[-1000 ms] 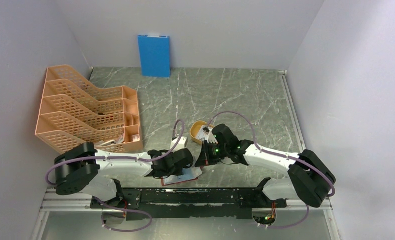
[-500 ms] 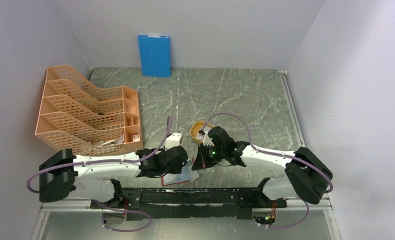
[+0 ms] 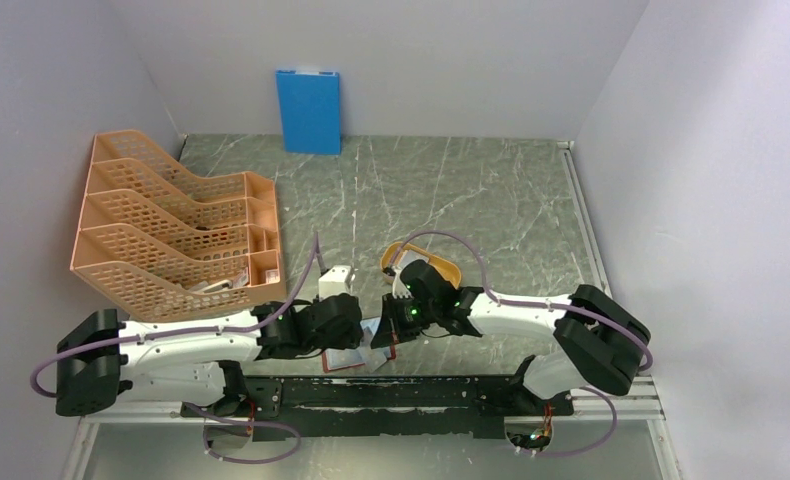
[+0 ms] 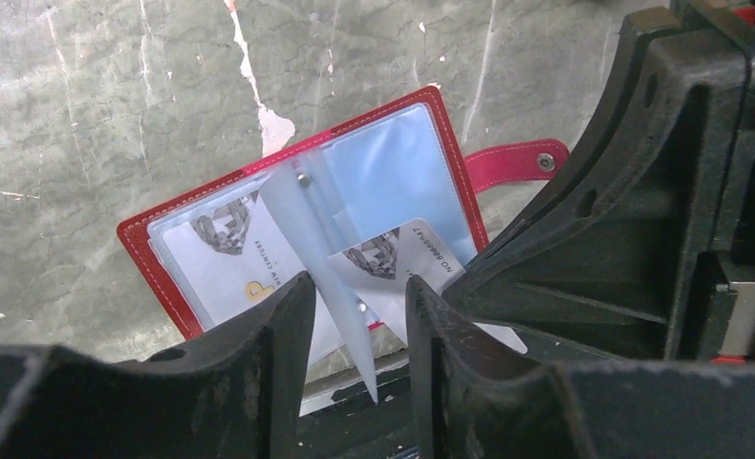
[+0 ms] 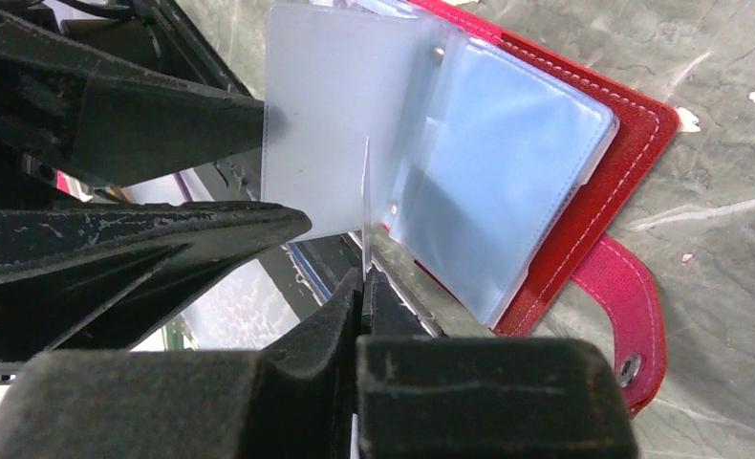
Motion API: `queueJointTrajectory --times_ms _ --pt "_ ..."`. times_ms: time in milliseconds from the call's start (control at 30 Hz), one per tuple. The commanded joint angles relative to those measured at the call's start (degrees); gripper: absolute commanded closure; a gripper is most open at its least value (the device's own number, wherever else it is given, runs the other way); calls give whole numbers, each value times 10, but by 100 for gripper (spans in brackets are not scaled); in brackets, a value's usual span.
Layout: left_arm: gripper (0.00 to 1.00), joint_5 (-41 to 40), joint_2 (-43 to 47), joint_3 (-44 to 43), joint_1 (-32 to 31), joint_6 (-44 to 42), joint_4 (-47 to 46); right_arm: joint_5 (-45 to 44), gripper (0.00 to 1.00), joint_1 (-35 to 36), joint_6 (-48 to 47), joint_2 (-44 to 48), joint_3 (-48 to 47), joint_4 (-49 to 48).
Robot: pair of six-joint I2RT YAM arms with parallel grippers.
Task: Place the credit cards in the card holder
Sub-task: Insert the credit card into the card holder.
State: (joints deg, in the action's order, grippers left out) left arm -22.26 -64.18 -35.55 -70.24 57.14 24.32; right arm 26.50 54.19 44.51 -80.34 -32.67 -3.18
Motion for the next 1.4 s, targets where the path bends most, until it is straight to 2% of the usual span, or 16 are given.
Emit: queueJointTrajectory --times_ms 0,200,333,433,567,700,933,1100,1367 --pt "59 -2 -12 1 -3 12 10 -13 100 7 11 -7 -11 -21" --pt "81 -25 -34 6 -3 22 36 -18 100 8 6 -2 -16 -8" --pt "90 -43 -44 5 -3 31 65 -25 100 8 4 4 -16 3" --pt "92 -59 -38 9 -3 40 86 -38 100 8 4 9 -12 12" --pt "92 -74 -24 22 -3 54 107 -46 100 8 12 8 -6 7" --pt "87 -81 -24 32 -3 69 119 -44 100 8 18 -4 -10 -8" --pt "65 -95 -8 23 -3 85 149 -39 100 8 21 -23 -24 -23" --pt "61 -113 0 27 -2 95 166 -32 100 8 24 -27 -25 -34" --pt "62 -109 6 62 3 135 171 -17 100 9 34 -49 -29 -55"
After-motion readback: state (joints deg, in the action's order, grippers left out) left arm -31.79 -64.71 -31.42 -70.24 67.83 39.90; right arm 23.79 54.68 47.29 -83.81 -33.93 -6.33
